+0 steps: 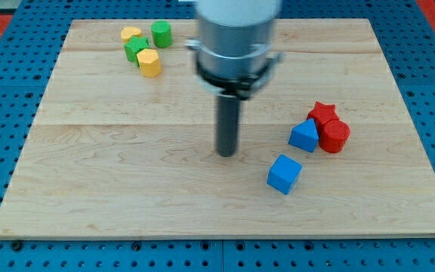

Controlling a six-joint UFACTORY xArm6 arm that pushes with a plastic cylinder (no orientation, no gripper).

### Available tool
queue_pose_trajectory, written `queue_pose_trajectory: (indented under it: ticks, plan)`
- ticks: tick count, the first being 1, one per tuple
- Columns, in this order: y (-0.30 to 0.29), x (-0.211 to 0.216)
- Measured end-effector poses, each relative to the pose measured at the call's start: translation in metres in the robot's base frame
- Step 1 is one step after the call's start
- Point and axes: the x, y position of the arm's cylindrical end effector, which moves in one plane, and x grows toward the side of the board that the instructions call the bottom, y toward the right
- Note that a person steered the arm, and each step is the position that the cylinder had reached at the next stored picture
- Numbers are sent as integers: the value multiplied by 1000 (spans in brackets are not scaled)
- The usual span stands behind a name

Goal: Point at the yellow heart

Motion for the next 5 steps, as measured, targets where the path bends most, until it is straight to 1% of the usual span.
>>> queue_pose_trajectory:
  ticks: [1, 2, 3, 4, 5]
  plan:
    - [-62, -11]
    - [-98, -17]
    - [-127, -37]
    - [-128, -54]
    - [-150, -76]
